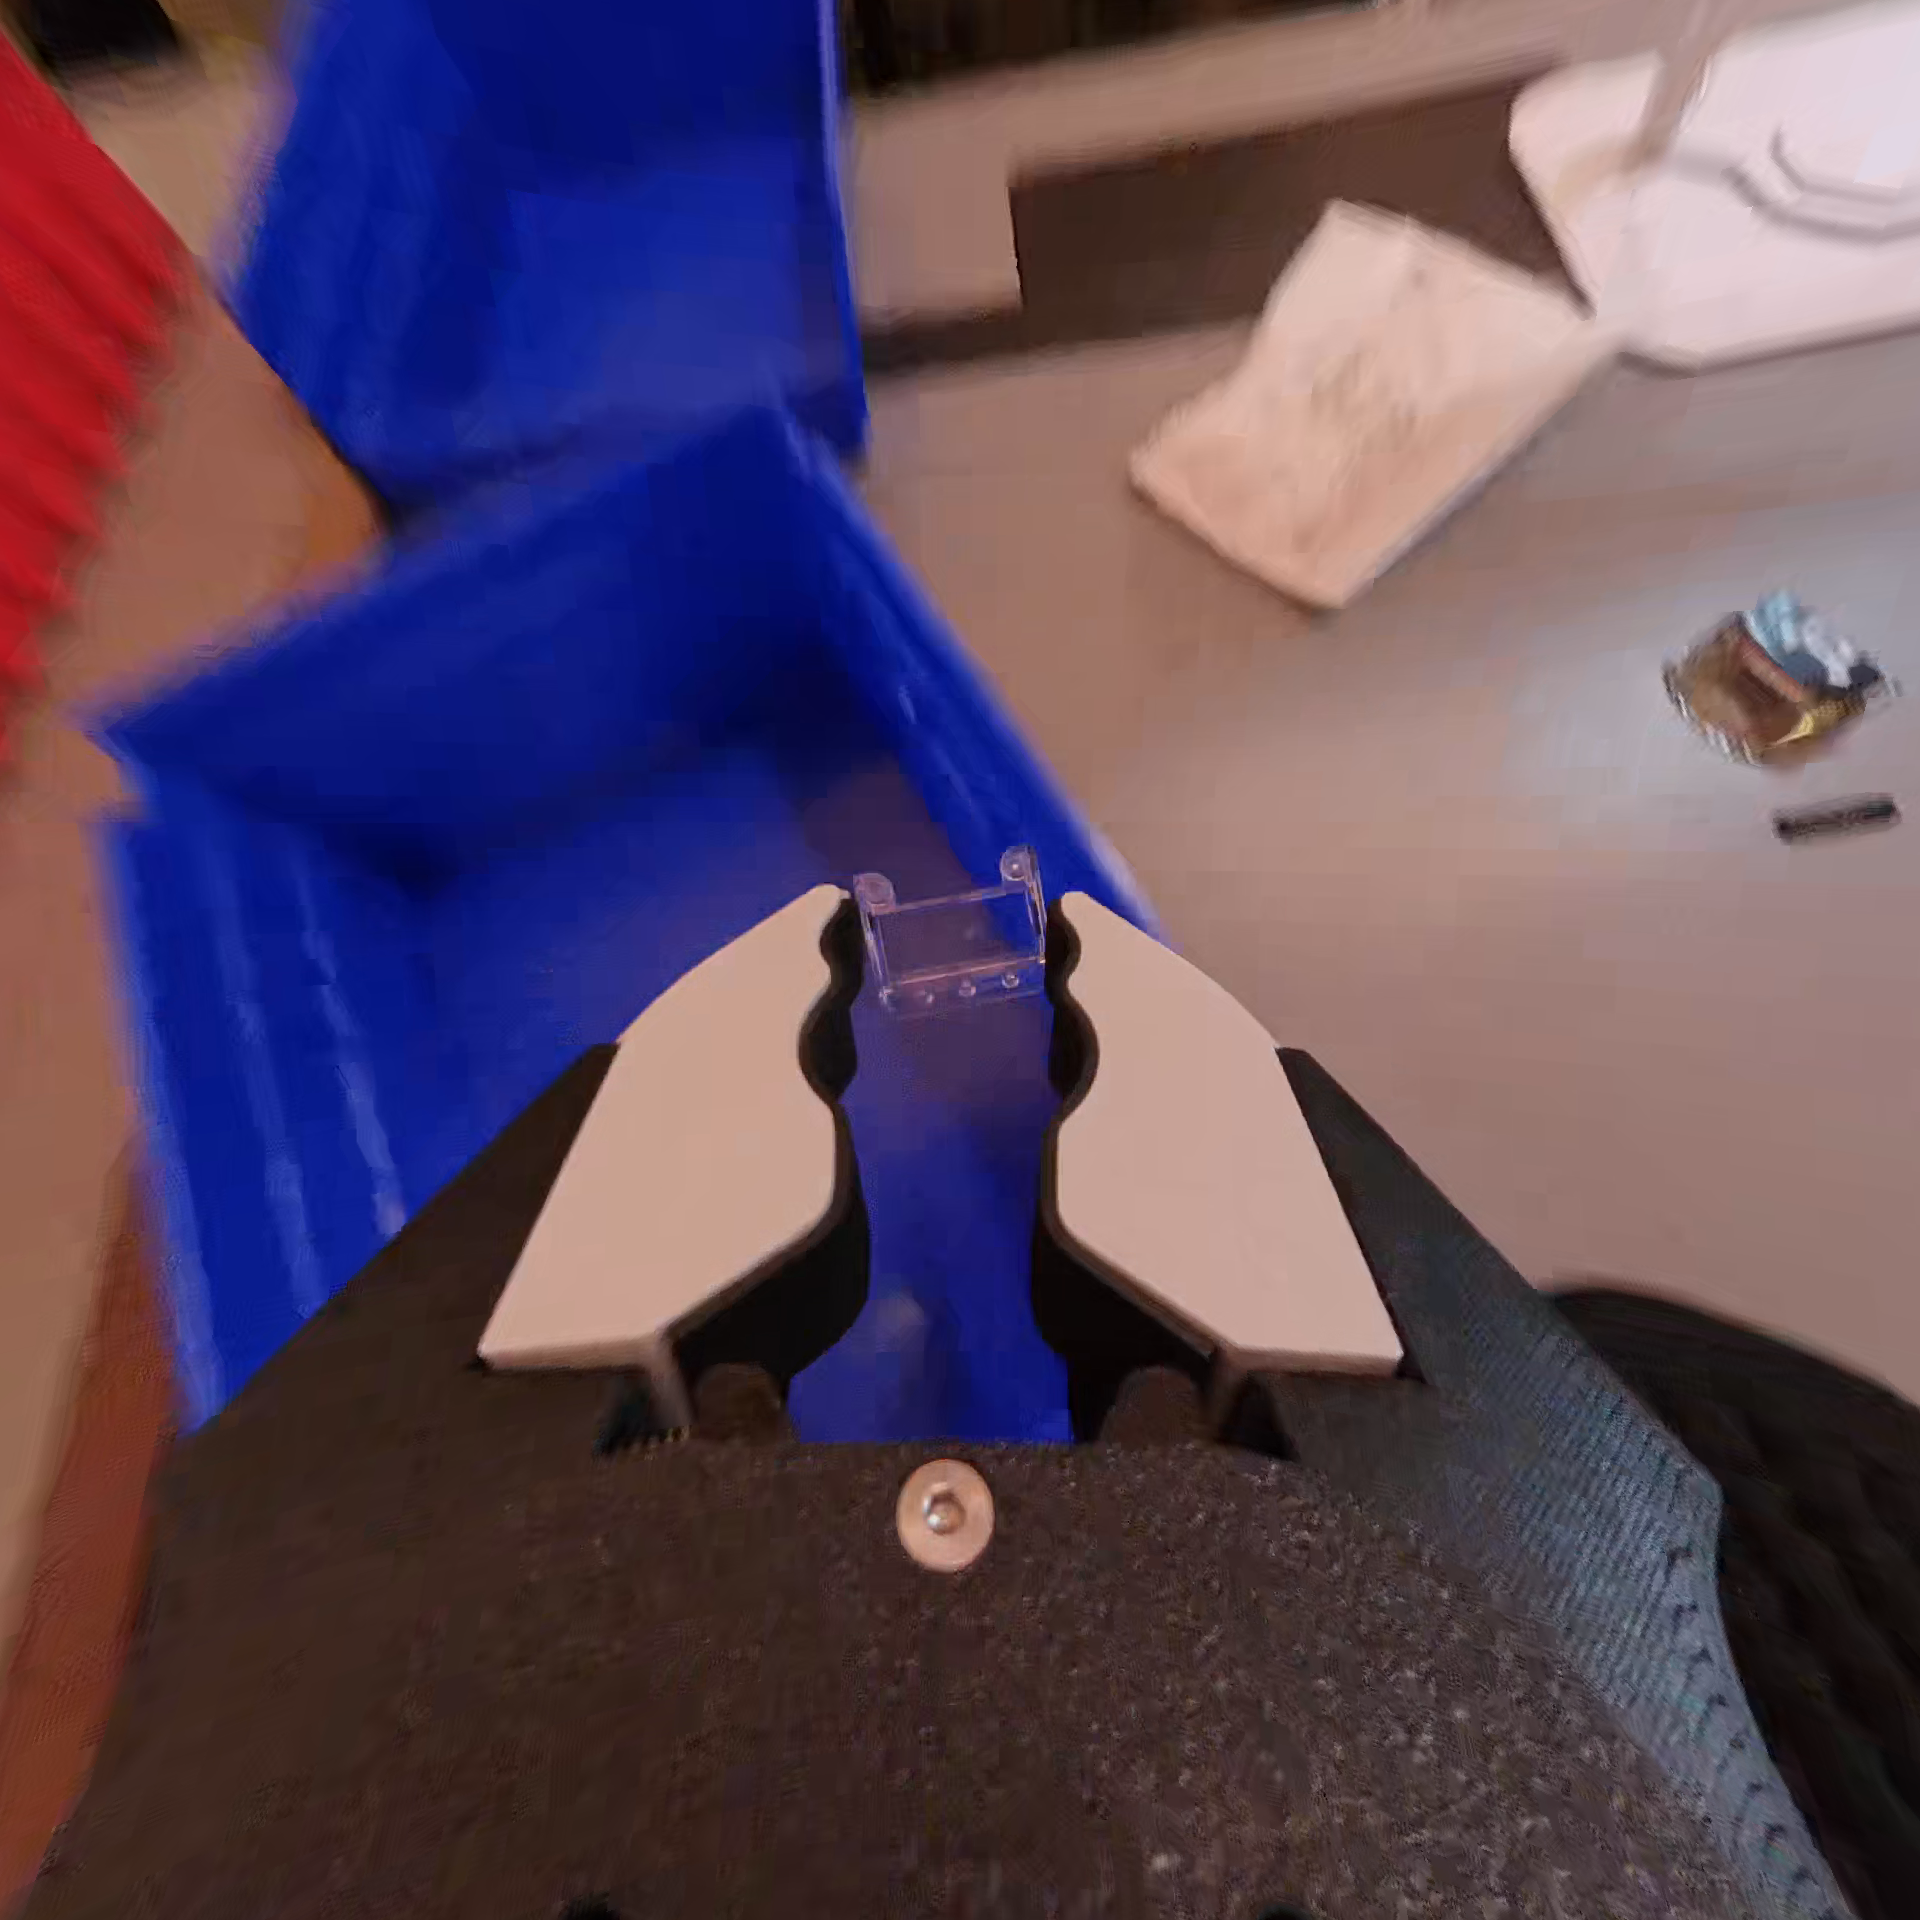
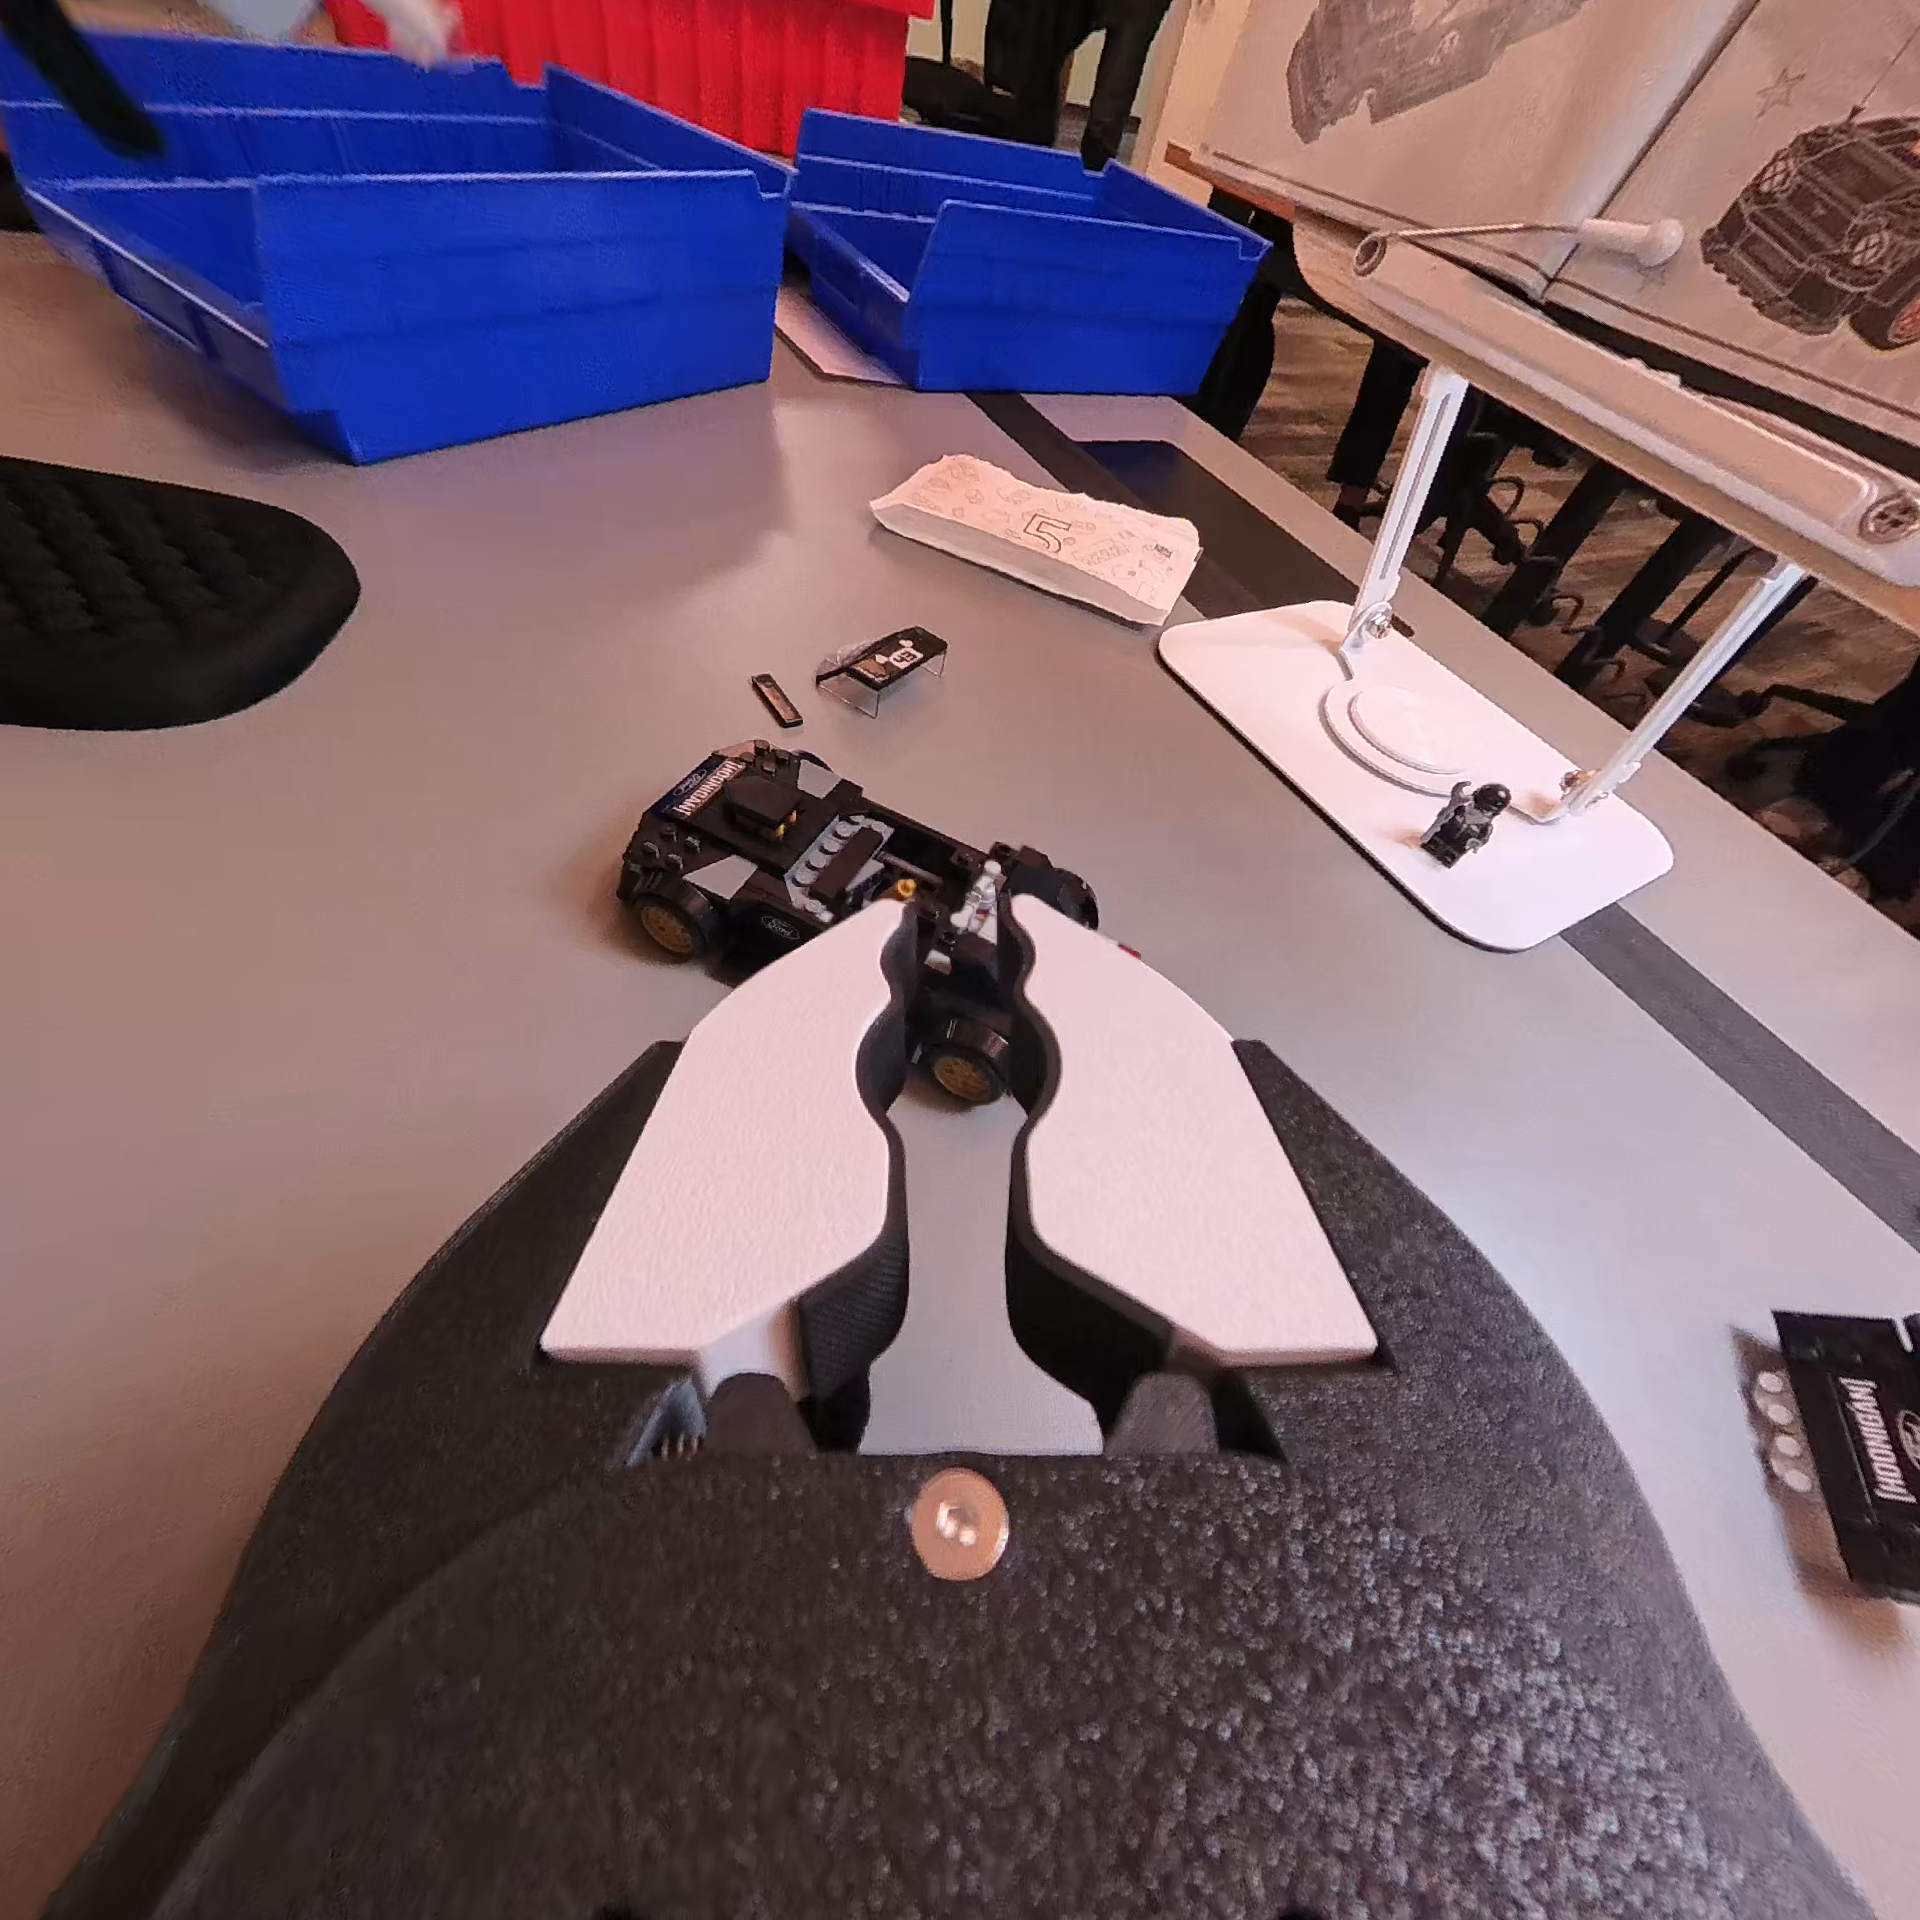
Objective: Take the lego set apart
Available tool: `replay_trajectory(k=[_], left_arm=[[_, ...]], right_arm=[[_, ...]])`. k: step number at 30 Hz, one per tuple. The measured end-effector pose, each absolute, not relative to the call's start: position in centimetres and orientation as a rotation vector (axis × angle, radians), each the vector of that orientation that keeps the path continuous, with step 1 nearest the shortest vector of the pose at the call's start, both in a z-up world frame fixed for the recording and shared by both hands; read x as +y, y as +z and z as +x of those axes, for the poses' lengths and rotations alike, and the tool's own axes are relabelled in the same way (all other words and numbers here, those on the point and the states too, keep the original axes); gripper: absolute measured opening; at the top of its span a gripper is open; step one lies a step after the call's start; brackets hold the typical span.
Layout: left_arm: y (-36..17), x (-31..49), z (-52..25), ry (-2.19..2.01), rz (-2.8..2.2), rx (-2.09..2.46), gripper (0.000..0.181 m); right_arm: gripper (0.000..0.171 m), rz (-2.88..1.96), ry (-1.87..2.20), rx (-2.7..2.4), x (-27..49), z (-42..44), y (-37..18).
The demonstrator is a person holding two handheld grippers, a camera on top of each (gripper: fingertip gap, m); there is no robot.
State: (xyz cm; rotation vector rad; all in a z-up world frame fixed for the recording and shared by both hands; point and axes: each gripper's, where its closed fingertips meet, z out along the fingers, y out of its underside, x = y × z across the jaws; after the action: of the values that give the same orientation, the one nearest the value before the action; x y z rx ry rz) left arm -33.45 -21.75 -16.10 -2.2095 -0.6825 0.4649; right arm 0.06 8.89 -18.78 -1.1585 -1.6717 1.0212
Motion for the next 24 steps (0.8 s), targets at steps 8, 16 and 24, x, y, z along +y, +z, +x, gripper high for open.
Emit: replay_trajectory(k=[8, 16, 24], left_arm=[[-22.4, -23.3, -26.8, 0.225, -2.258, -0.696, 0.034], [-22.7, -16.7, -28.0, 0.182, -2.170, -0.624, 0.034], [-23.5, -13.9, -29.6, 0.200, -2.260, -0.593, 0.034]], right_arm=[[0.015, -1.166, 1.008, -1.656, 9.0, 0.0, -18.5], [0.014, -1.167, 1.012, -1.646, 8.8, 0.1, -18.3], [0.014, -1.170, 0.986, -1.635, 9.2, 0.6, -18.2]])
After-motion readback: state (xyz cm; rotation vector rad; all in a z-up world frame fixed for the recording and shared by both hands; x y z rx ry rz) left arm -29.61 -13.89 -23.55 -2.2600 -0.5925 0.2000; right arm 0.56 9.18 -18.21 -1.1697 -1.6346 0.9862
